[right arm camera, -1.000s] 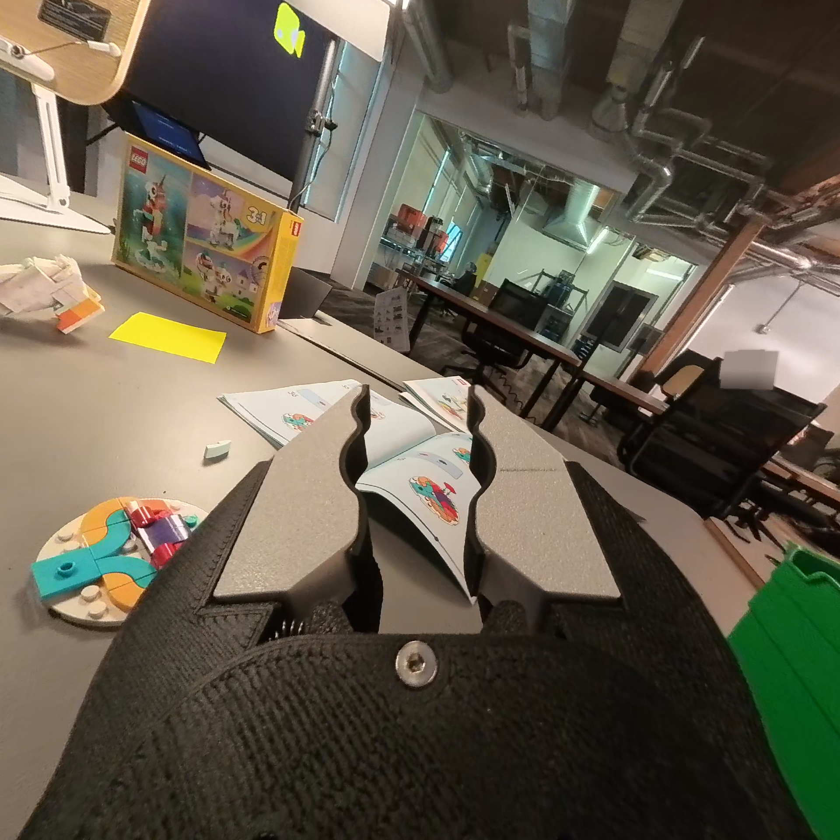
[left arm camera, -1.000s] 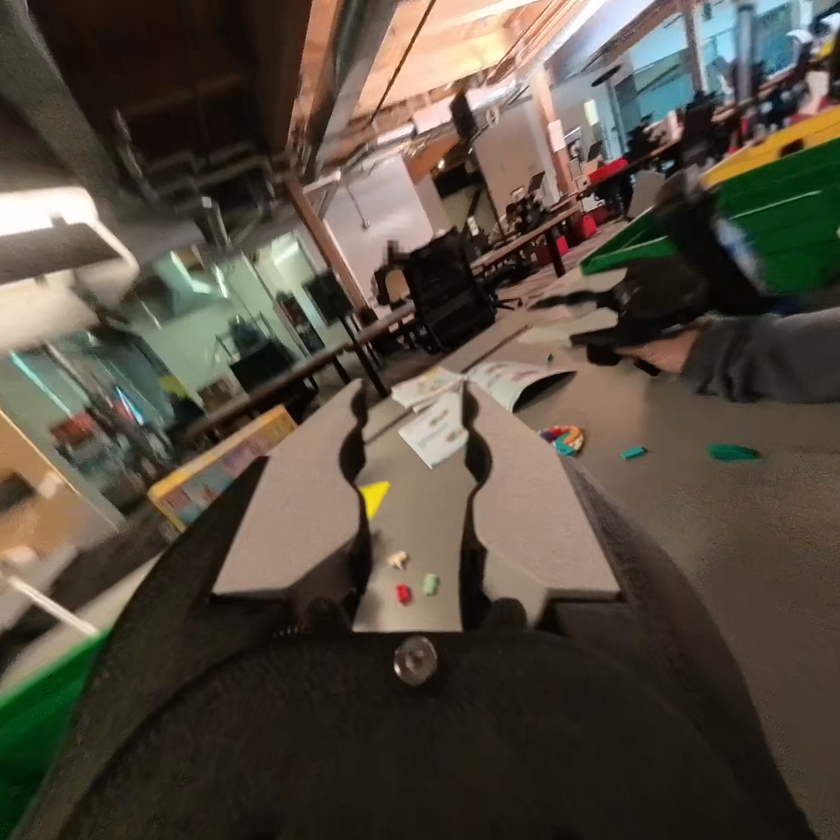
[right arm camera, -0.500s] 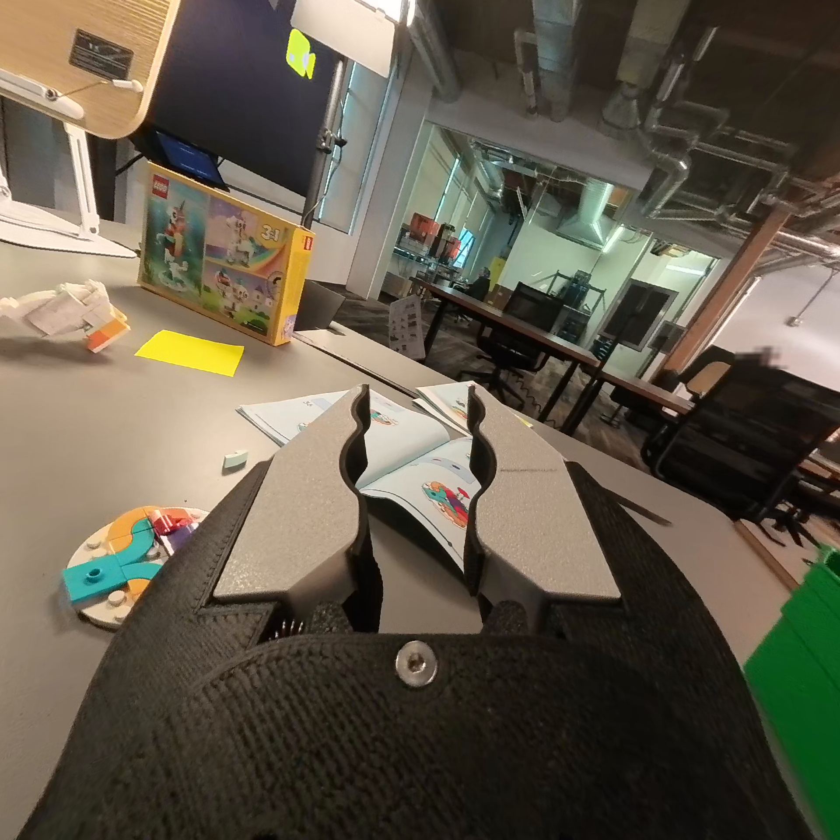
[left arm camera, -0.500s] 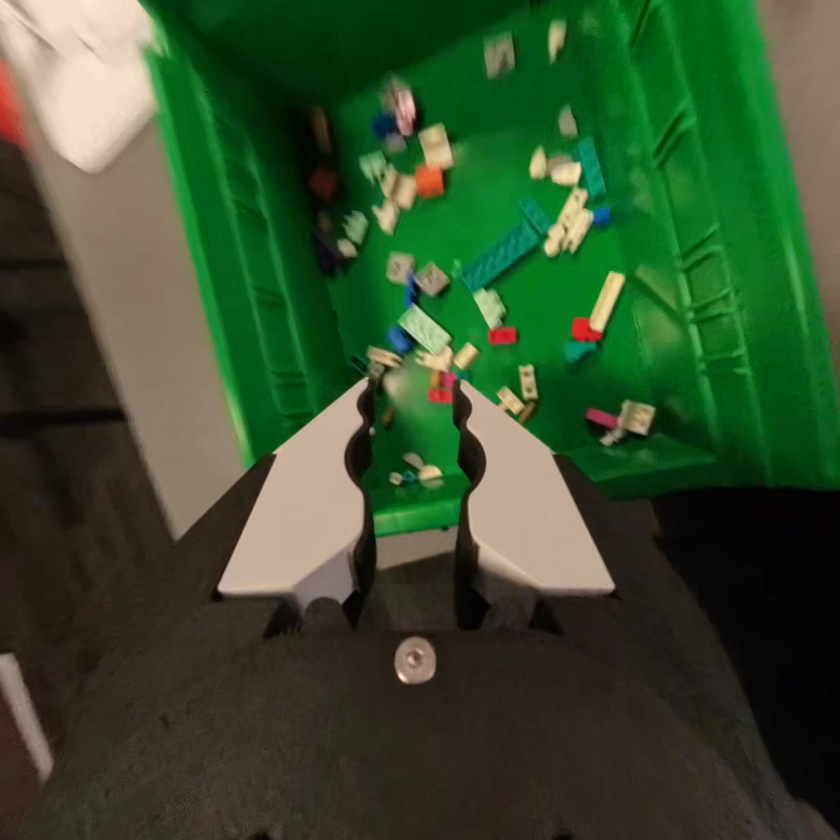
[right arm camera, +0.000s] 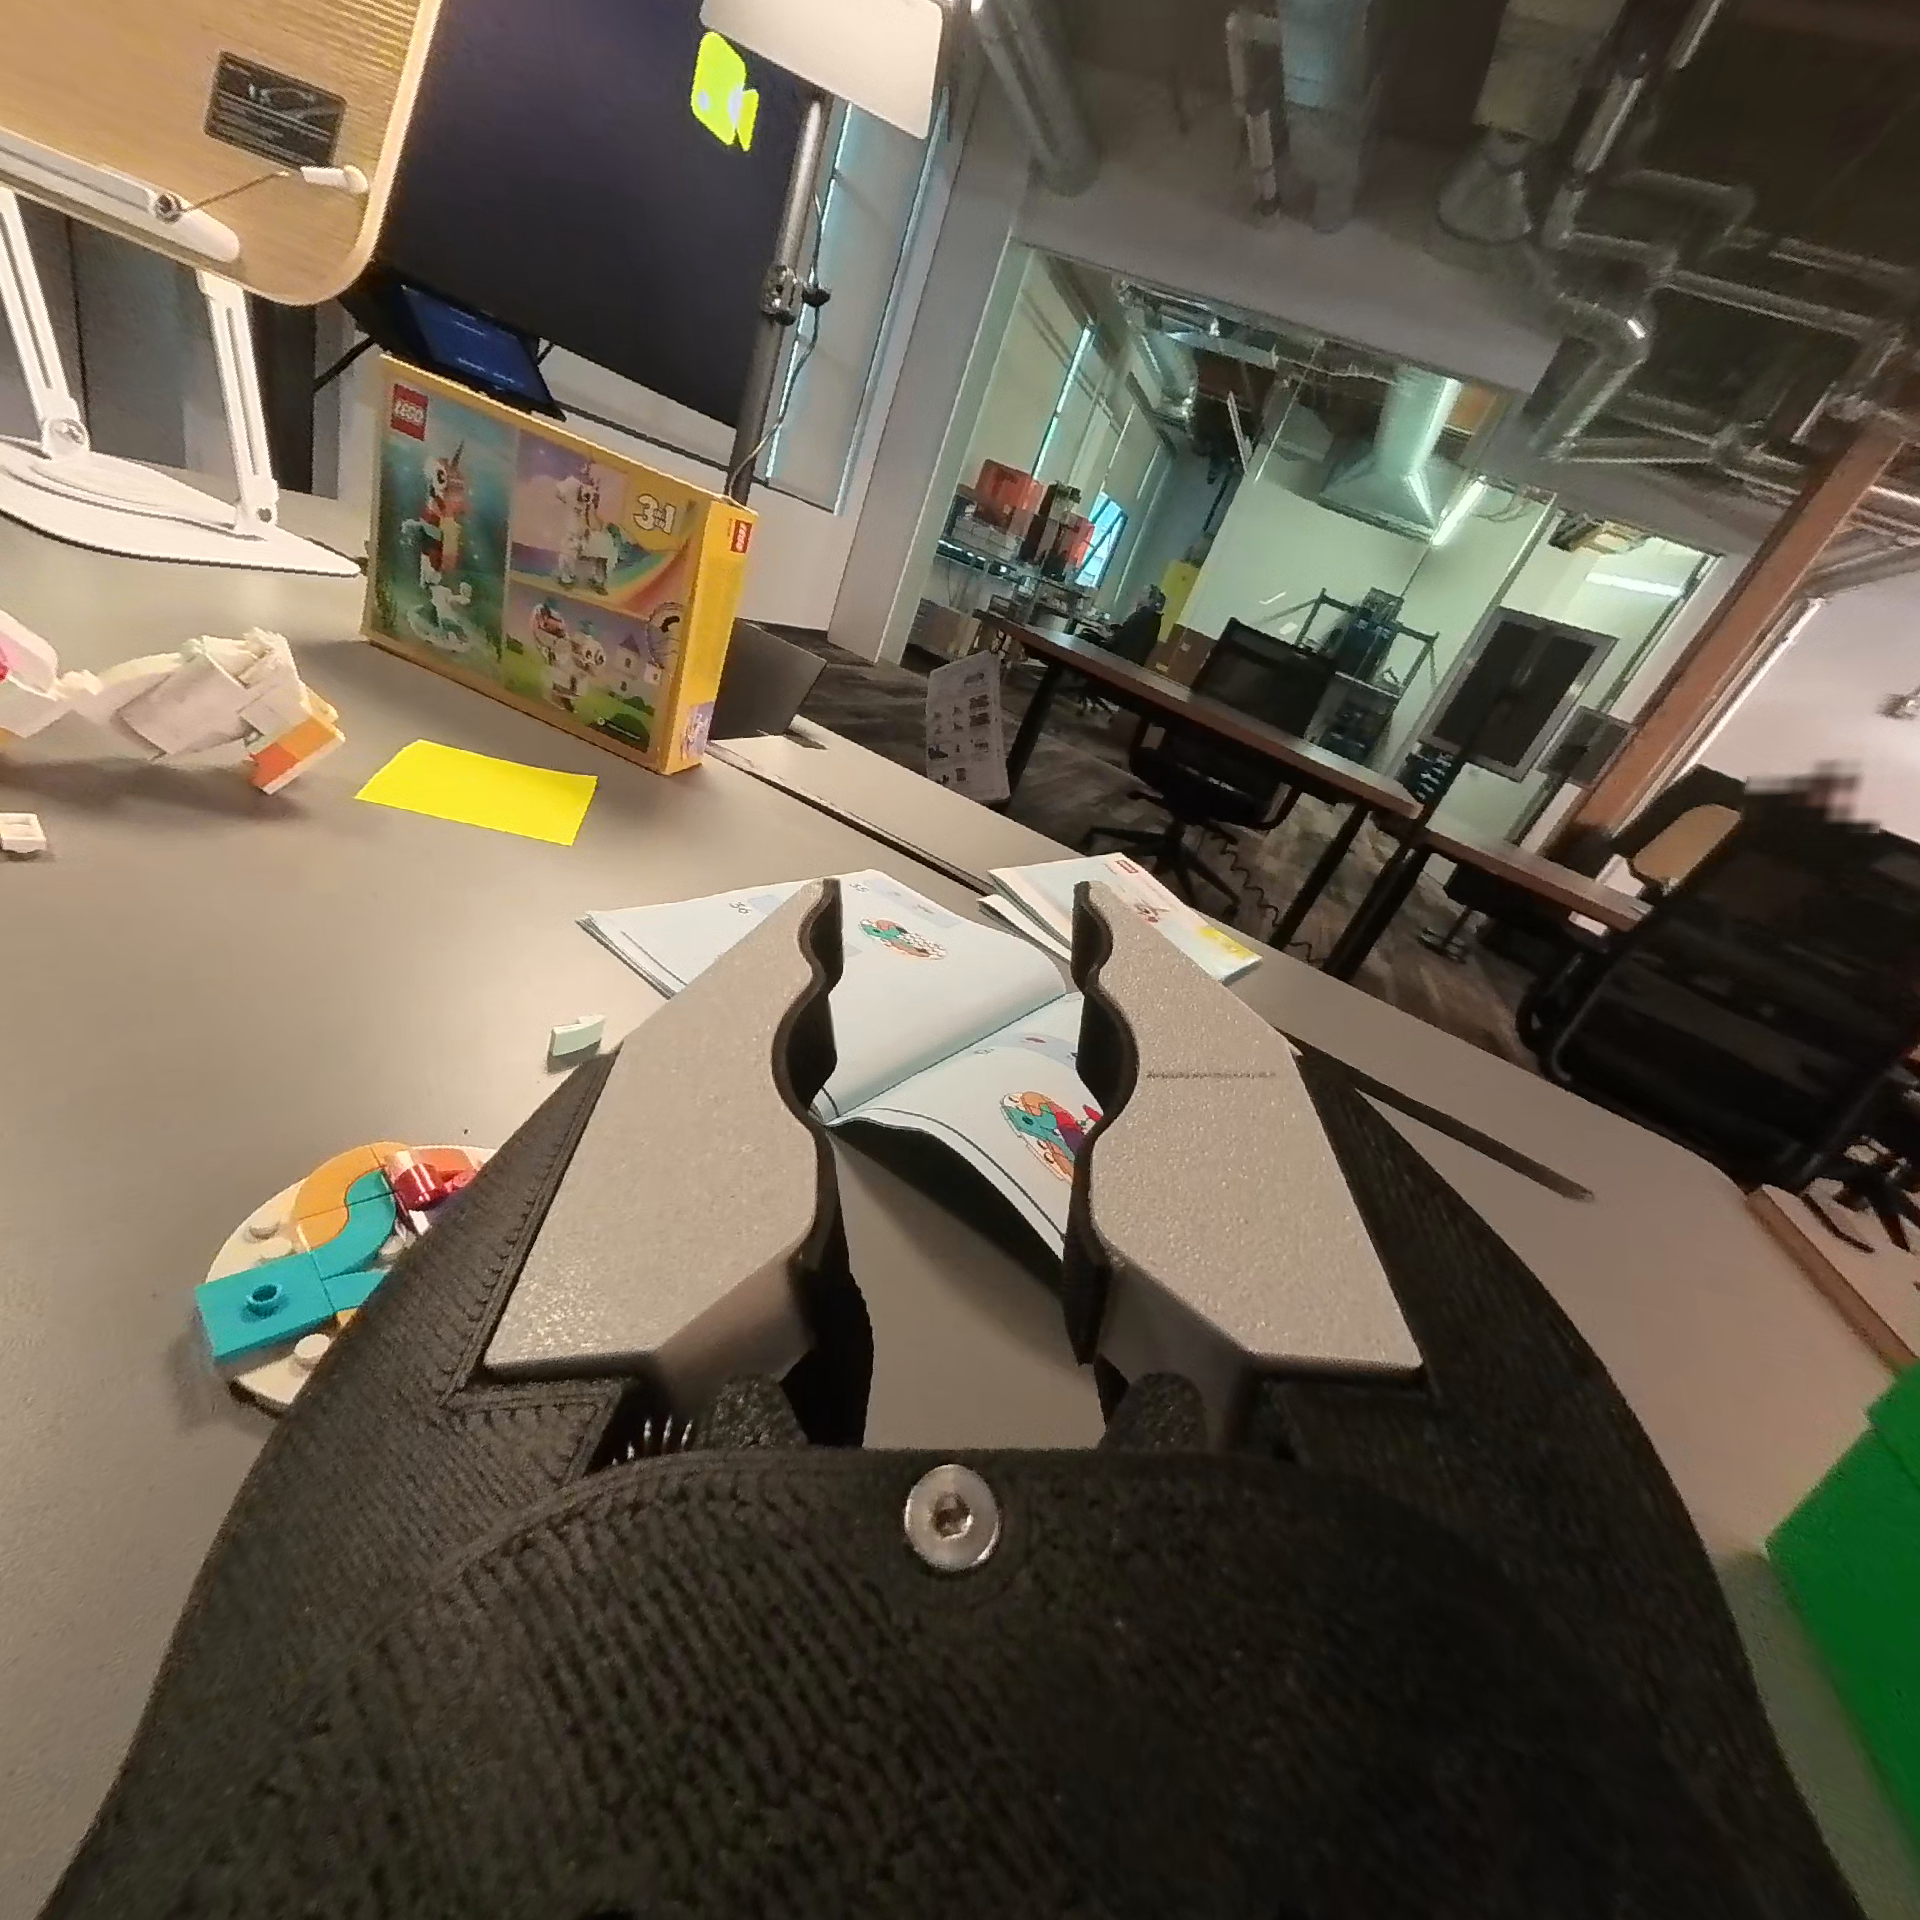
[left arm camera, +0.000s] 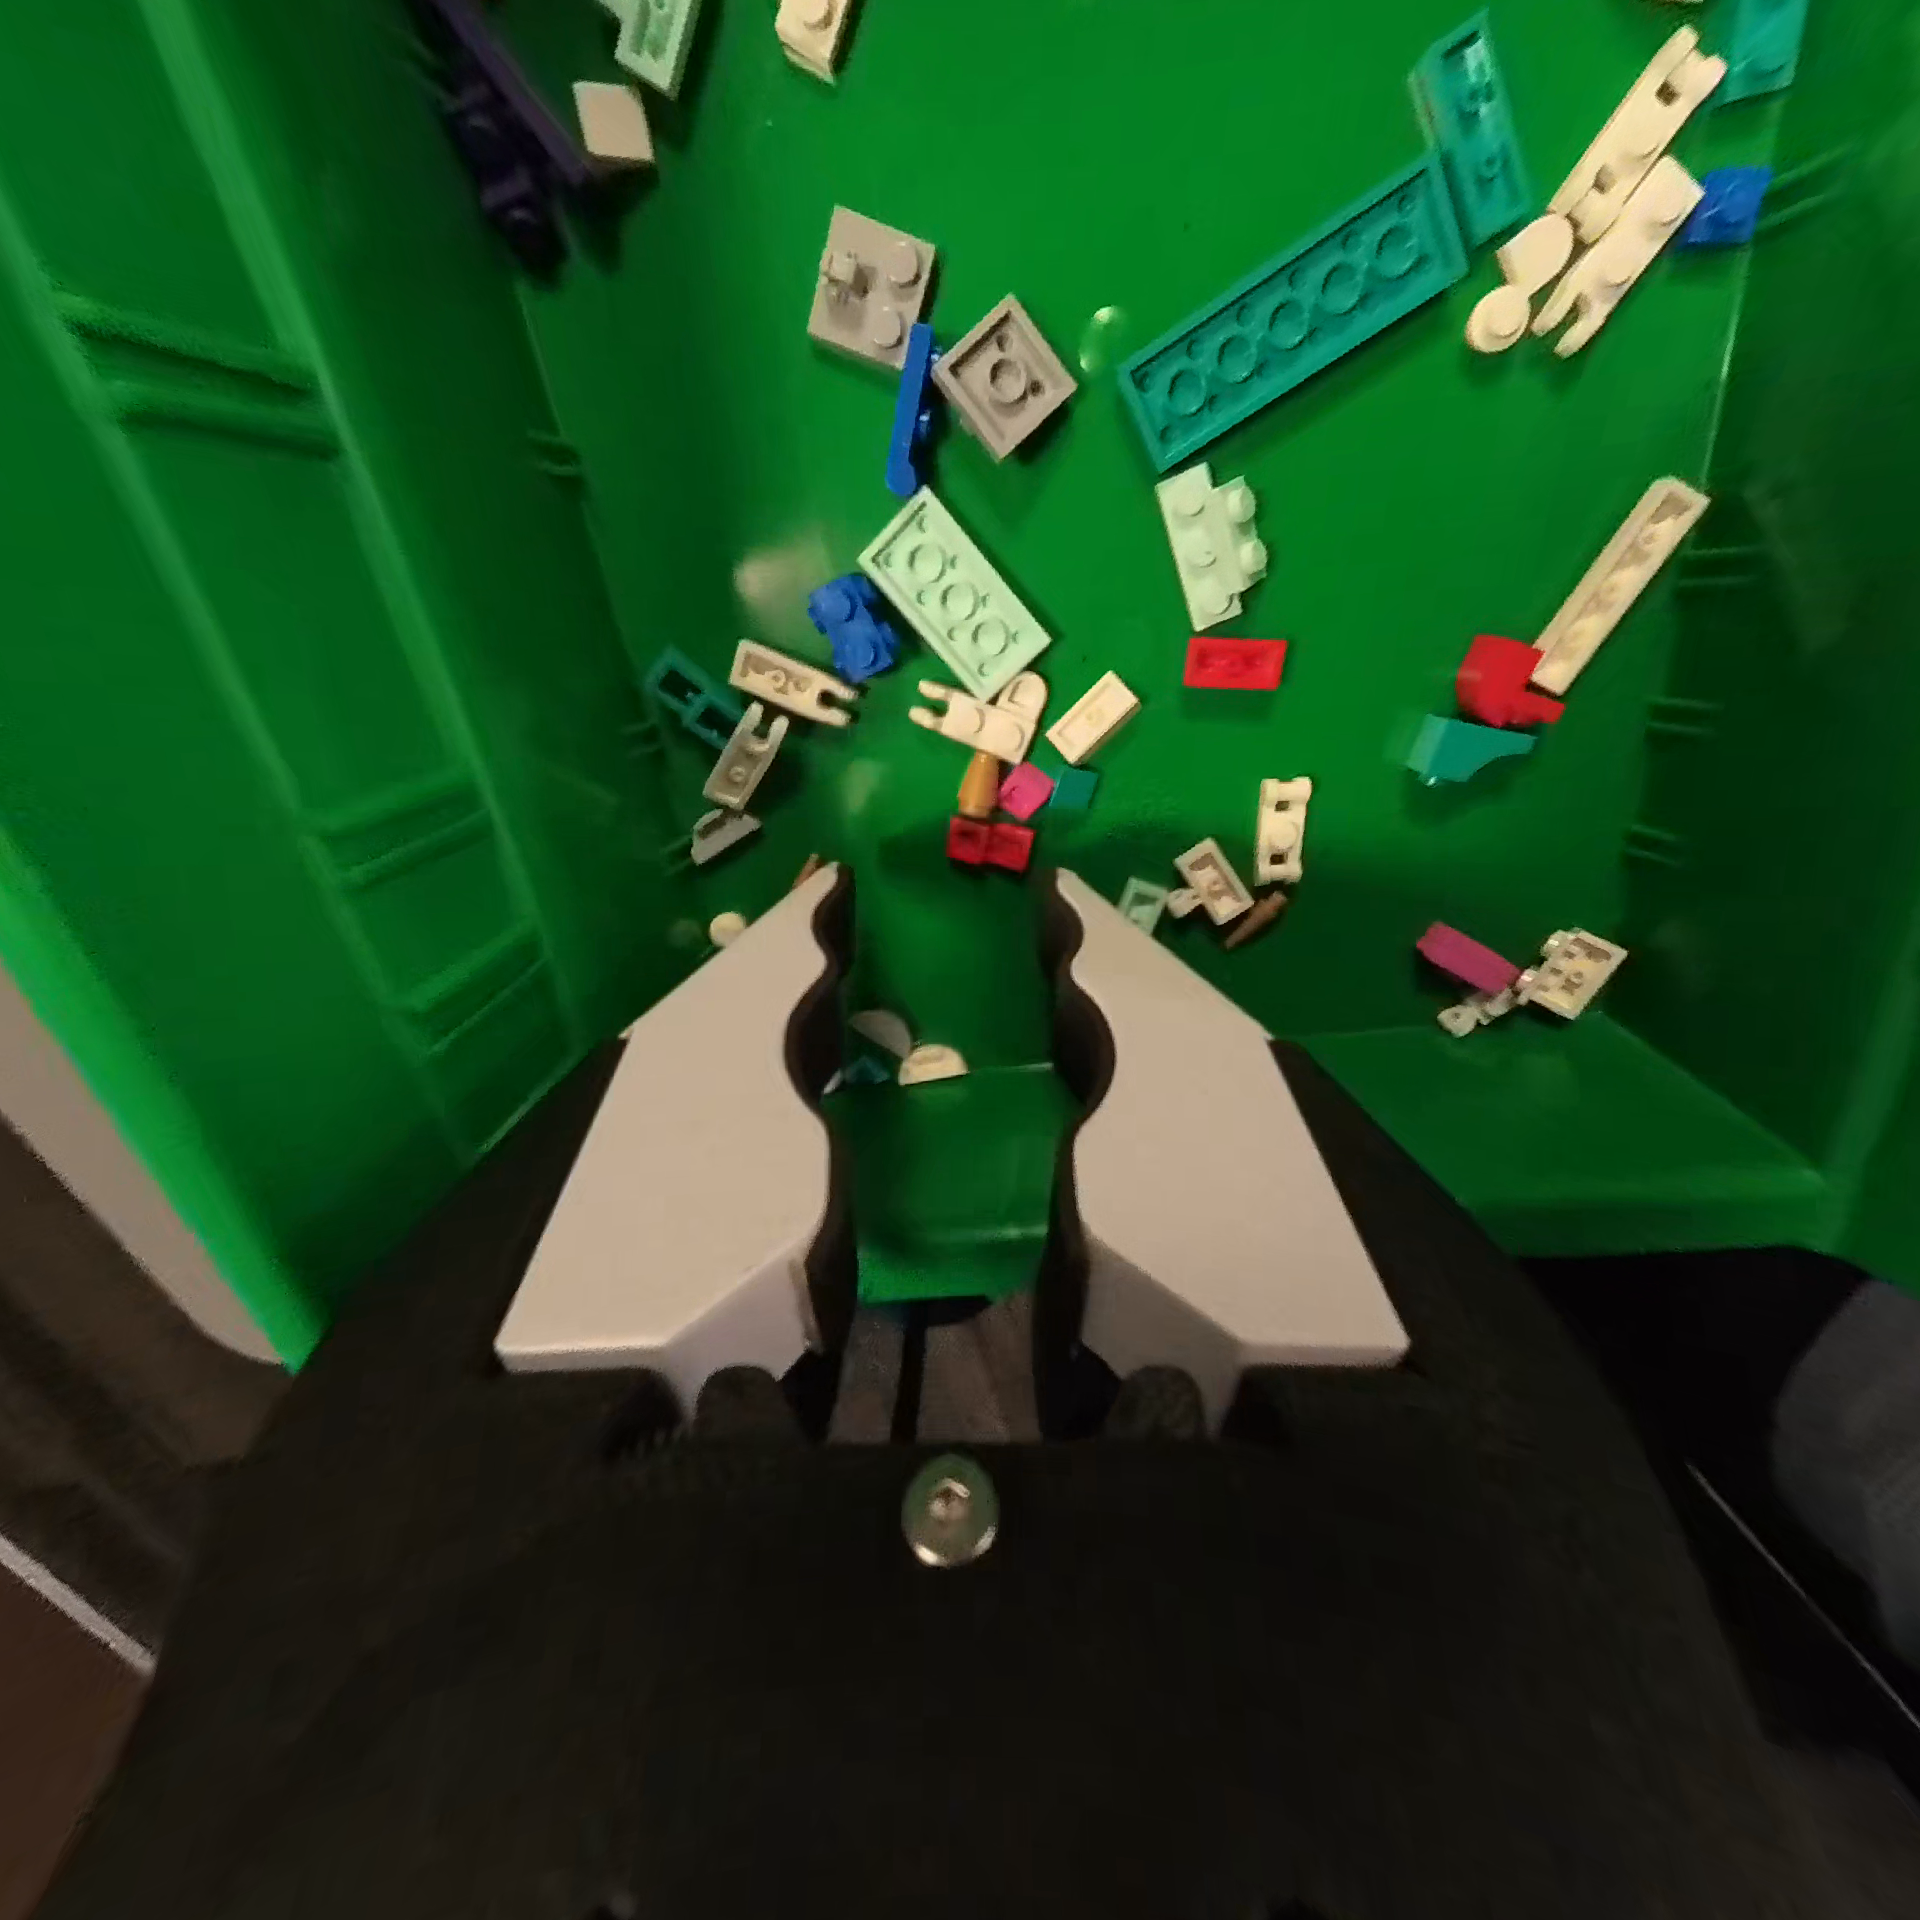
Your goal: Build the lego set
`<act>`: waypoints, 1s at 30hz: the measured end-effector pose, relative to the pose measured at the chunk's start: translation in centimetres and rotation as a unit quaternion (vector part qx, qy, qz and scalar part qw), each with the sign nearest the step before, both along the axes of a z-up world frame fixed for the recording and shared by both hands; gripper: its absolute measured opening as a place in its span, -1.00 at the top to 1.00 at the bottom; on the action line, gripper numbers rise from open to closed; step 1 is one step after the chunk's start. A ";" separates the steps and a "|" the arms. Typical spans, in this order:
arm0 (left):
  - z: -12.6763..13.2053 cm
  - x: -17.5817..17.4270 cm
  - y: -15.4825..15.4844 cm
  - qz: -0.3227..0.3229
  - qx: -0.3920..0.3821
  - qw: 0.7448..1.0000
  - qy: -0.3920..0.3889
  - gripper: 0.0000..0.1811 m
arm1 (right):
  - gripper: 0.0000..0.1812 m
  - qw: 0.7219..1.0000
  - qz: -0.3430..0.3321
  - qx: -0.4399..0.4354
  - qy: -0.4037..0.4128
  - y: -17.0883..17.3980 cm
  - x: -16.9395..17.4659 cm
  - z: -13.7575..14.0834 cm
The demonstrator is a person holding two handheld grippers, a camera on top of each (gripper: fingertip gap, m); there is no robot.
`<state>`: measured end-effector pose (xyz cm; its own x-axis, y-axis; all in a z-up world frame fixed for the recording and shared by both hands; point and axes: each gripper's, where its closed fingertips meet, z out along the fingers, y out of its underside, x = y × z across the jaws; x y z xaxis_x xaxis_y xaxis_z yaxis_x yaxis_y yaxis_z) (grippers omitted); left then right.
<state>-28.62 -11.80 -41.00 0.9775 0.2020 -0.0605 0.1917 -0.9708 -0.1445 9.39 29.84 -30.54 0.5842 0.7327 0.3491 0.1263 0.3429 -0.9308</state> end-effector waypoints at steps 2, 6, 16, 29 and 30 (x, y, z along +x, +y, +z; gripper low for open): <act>-0.3 0.2 0.3 0.009 0.001 1.000 -0.015 0.60 | 0.53 1.000 0.000 -0.001 0.002 0.0 0.0 0.0; -0.9 -0.1 0.1 0.019 -0.011 1.000 -0.022 0.59 | 0.53 1.000 0.001 -0.001 0.001 0.0 0.0 0.0; -1.1 0.0 0.1 0.018 -0.009 0.999 -0.025 0.83 | 0.53 1.000 0.002 -0.001 -0.002 0.0 -0.1 -0.1; 14.5 5.8 10.3 -0.119 0.241 0.955 0.128 0.83 | 0.53 1.000 -0.007 -0.006 0.012 0.3 0.3 0.3; 15.9 8.2 11.8 -0.143 0.275 0.943 0.123 0.83 | 0.53 1.000 -0.009 -0.010 0.021 0.5 0.5 0.4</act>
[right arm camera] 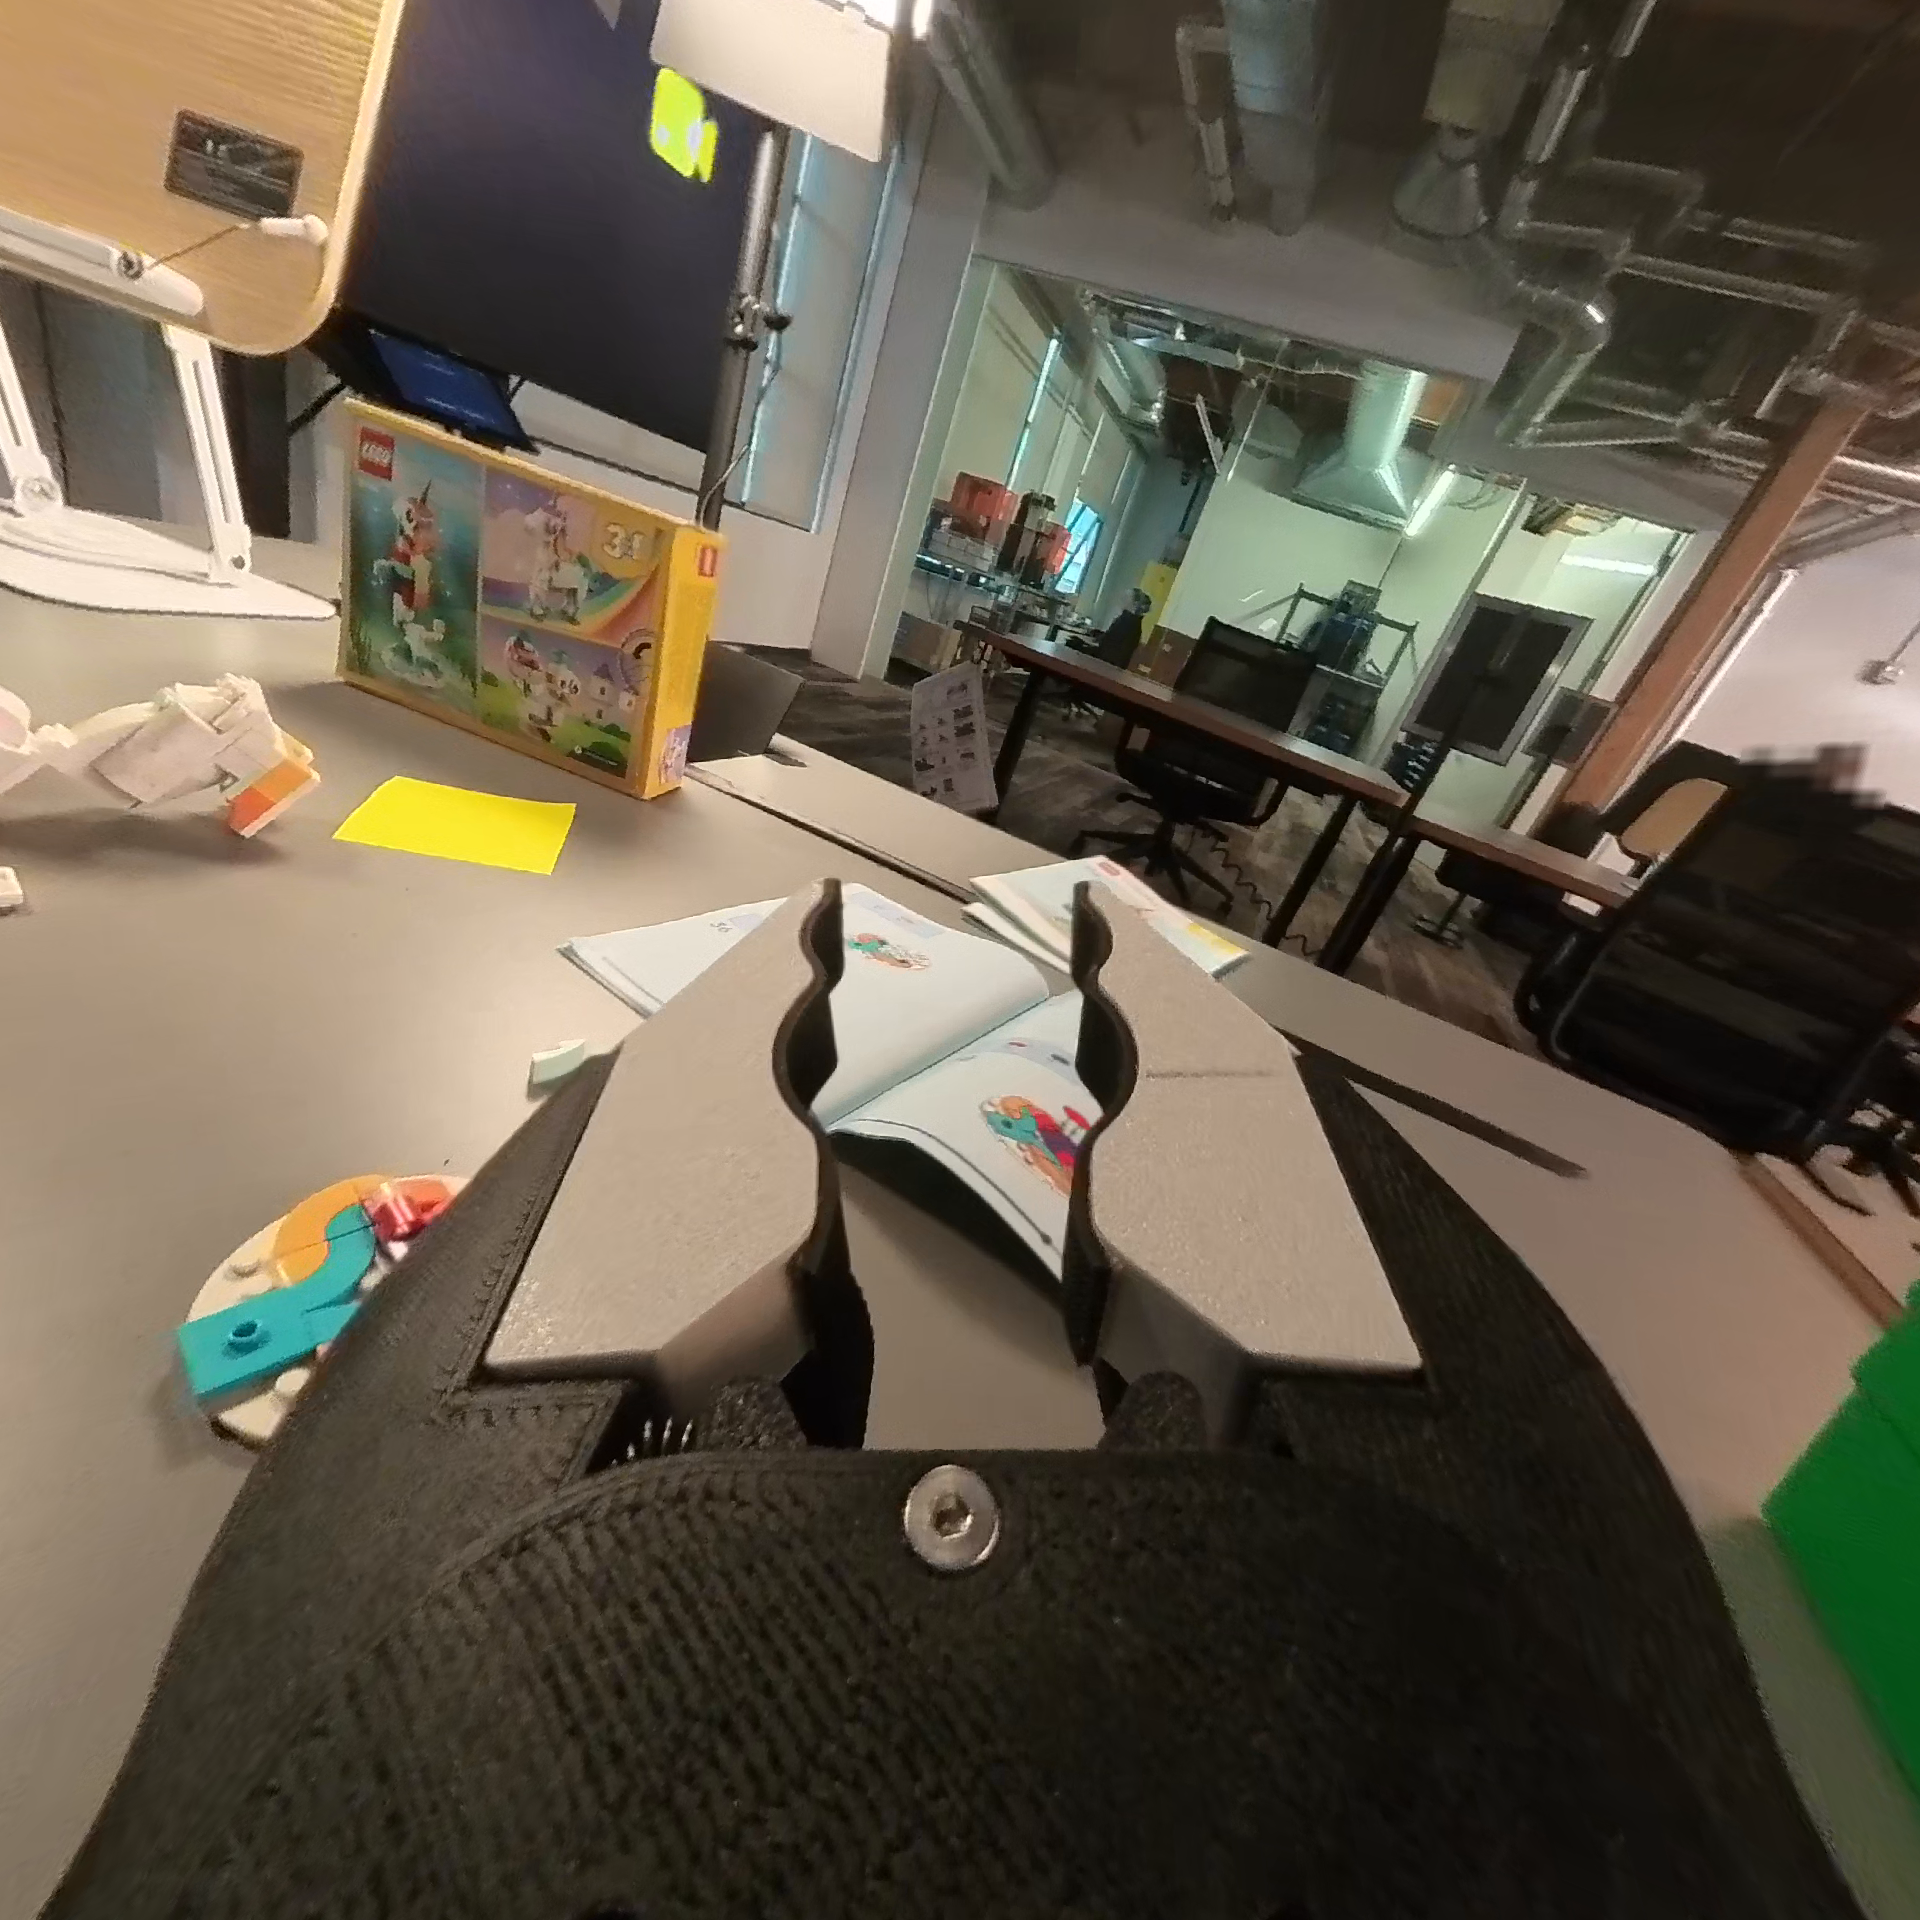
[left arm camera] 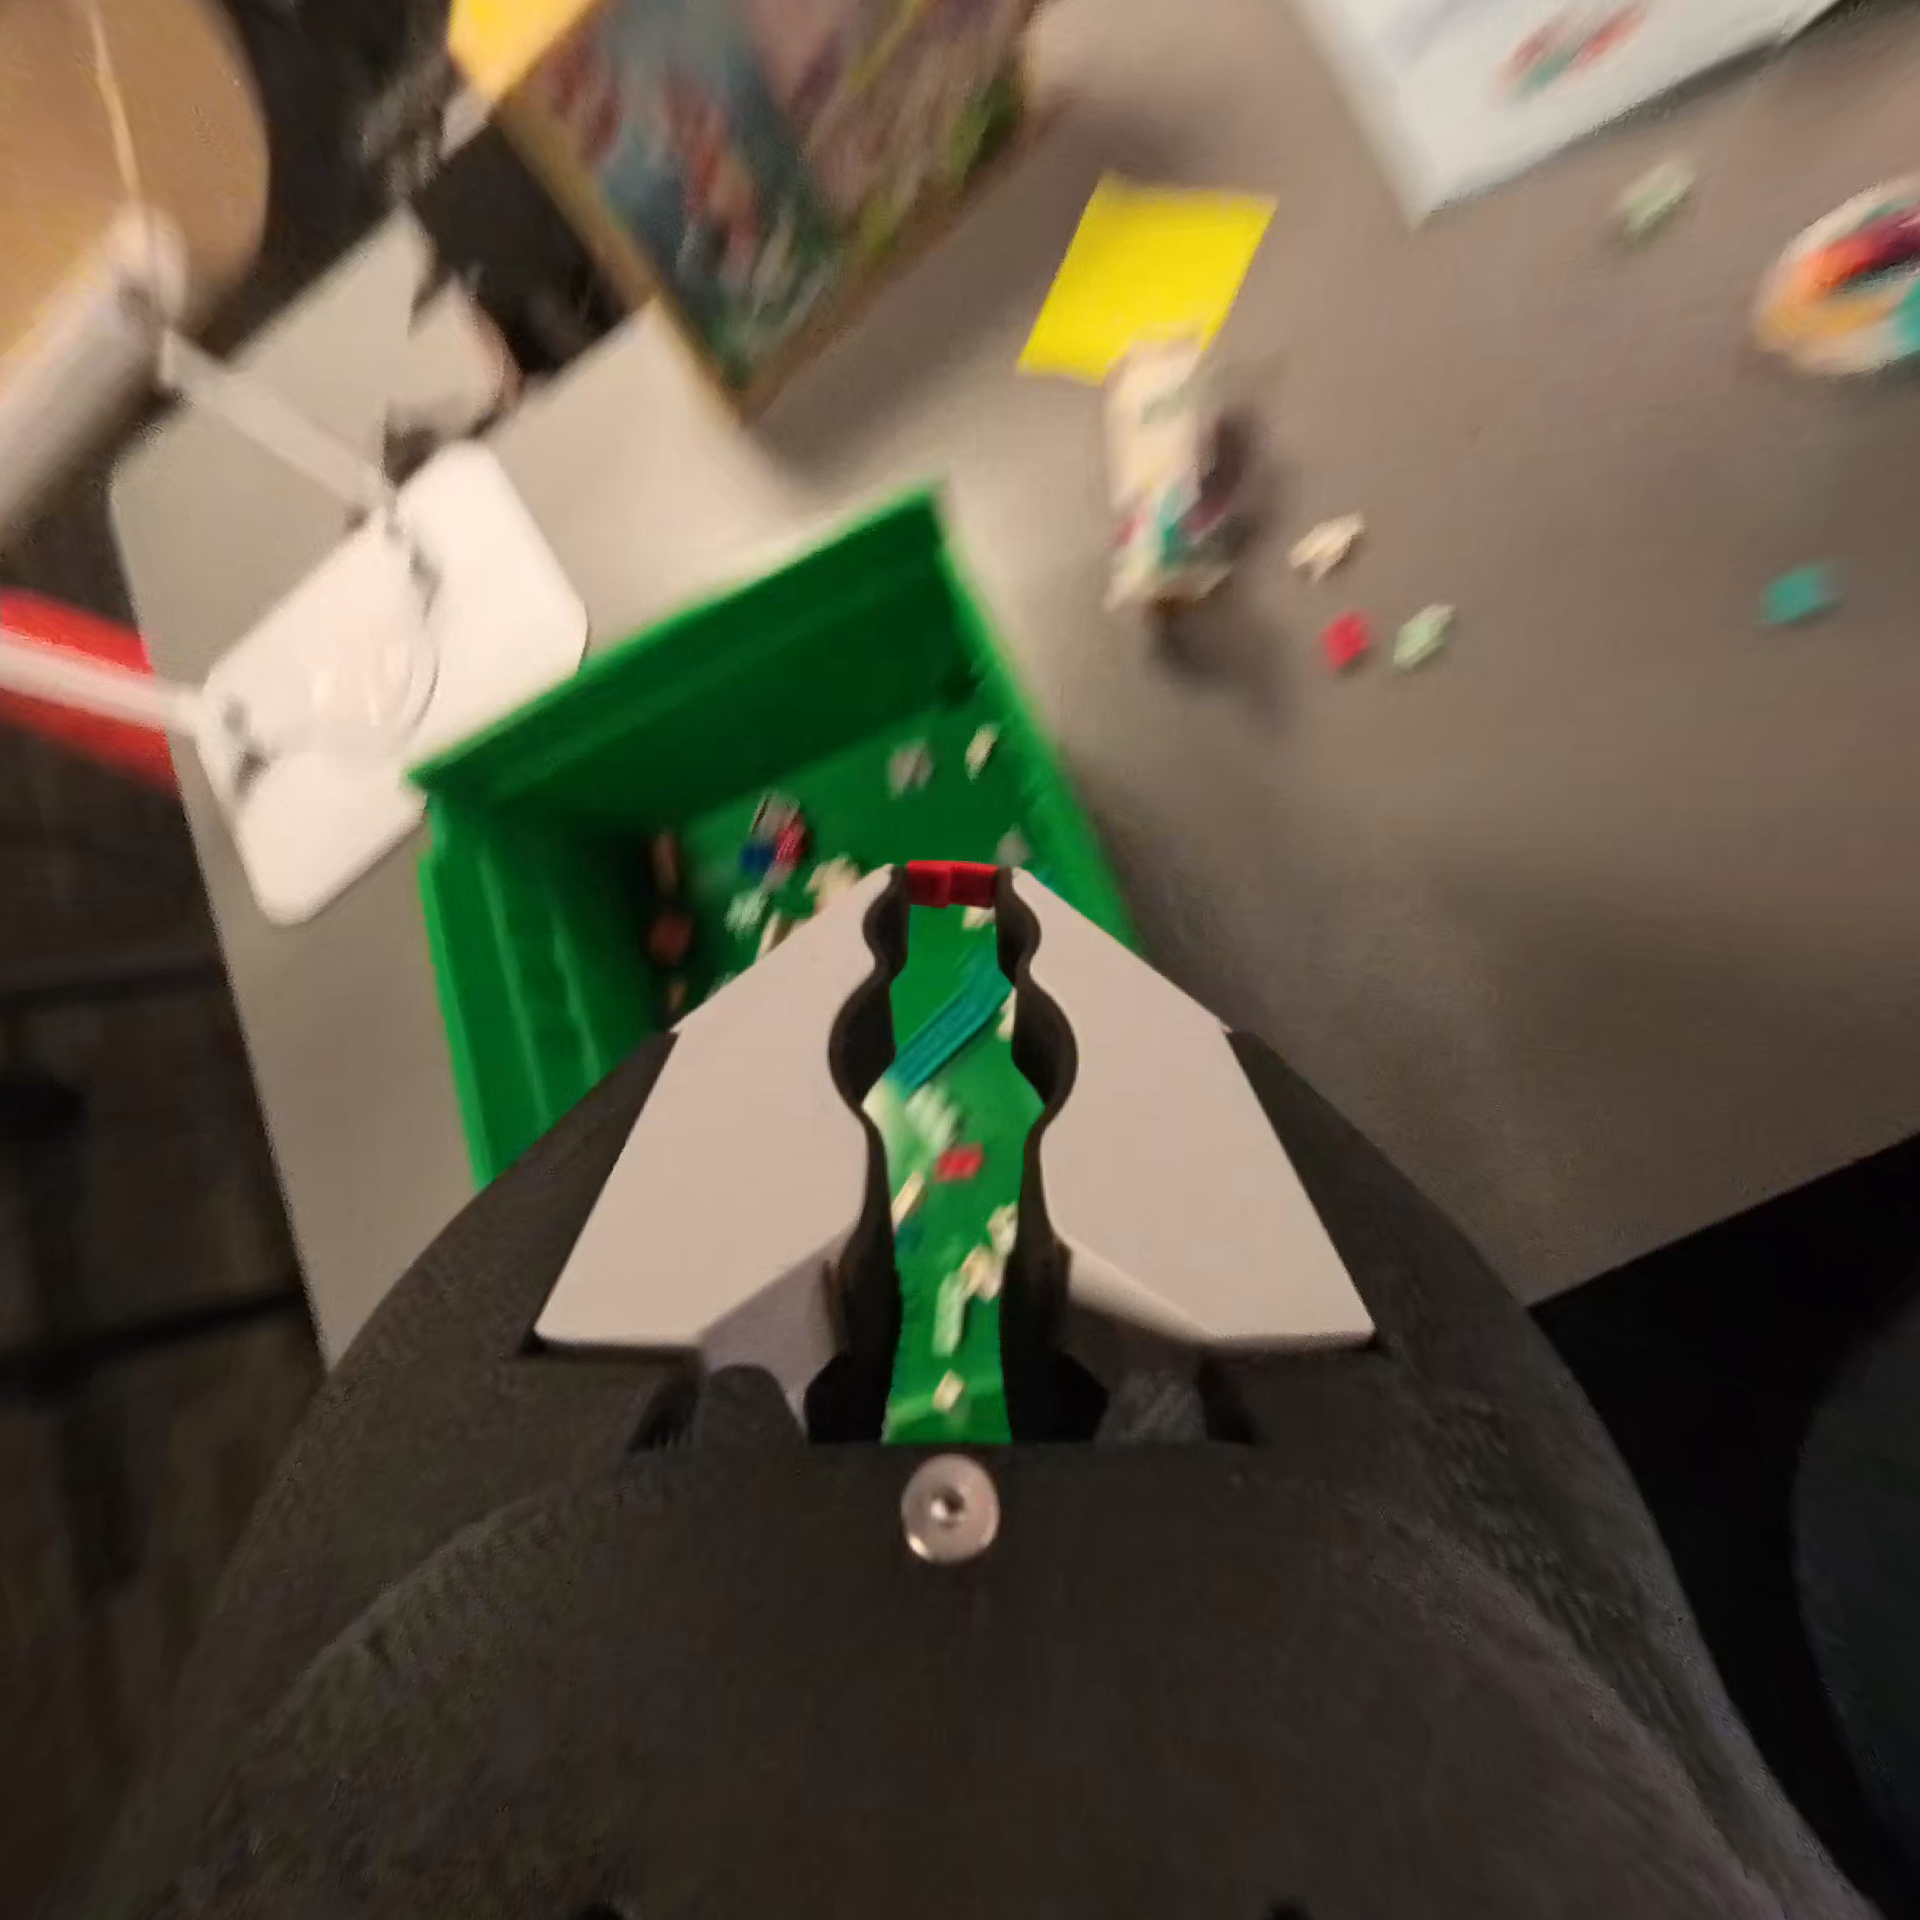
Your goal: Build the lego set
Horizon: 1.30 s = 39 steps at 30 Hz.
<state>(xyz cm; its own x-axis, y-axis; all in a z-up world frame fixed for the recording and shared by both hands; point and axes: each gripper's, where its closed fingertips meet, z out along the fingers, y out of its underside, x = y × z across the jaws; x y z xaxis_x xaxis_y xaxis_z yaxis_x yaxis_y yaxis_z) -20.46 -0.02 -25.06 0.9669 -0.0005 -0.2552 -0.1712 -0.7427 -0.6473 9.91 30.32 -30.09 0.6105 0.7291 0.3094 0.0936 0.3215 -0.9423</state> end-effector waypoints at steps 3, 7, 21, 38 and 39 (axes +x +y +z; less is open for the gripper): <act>2.9 7.4 4.3 -0.088 0.081 0.993 0.007 0.83 | 0.53 1.000 -0.015 -0.012 0.023 0.9 1.1 0.5; 2.3 16.2 9.8 -0.192 0.153 0.969 0.006 0.83 | 0.53 0.999 -0.027 -0.020 0.037 1.7 2.2 0.7; -3.9 26.7 18.5 -0.402 0.366 0.832 -0.111 0.84 | 0.78 0.858 0.471 -0.180 0.100 -11.1 -1.3 3.8; -3.4 28.7 18.0 -0.447 0.401 0.790 -0.128 0.84 | 0.86 0.526 0.590 -0.592 0.159 -12.8 -2.9 2.2; -3.5 28.6 18.1 -0.447 0.401 0.790 -0.124 0.84 | 0.85 0.525 0.589 -0.594 0.158 -12.8 -2.9 2.1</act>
